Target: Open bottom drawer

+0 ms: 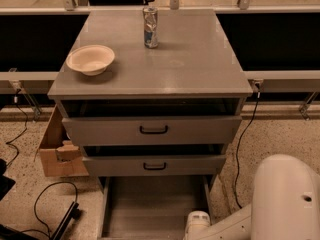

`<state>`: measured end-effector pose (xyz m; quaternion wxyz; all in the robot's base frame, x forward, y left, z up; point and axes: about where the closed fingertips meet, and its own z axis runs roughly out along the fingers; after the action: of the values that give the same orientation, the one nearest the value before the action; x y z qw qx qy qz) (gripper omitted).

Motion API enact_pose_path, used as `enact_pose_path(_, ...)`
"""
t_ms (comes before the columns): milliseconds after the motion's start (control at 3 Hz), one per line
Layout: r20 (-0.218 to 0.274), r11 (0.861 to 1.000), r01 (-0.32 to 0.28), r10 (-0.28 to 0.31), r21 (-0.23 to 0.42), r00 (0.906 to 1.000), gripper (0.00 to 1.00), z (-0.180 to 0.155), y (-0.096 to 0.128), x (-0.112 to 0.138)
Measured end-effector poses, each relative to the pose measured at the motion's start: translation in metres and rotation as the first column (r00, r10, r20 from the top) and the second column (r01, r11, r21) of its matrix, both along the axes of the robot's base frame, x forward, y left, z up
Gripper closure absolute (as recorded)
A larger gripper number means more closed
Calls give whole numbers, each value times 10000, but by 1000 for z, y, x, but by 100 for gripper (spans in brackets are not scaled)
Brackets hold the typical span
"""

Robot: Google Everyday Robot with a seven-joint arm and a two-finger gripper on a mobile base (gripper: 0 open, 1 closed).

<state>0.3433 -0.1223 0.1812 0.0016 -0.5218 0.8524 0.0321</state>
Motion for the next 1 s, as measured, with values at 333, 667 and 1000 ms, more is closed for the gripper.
enact_pose_path(333, 0, 10000, 0, 0, 0, 10000, 36, 0, 0, 0)
enact_pose_path(667, -1, 10000, 0, 0, 0, 10000, 13, 0, 0, 1)
enact_pose_path(1000, -2, 10000, 0, 0, 0, 10000, 0, 0, 0, 1)
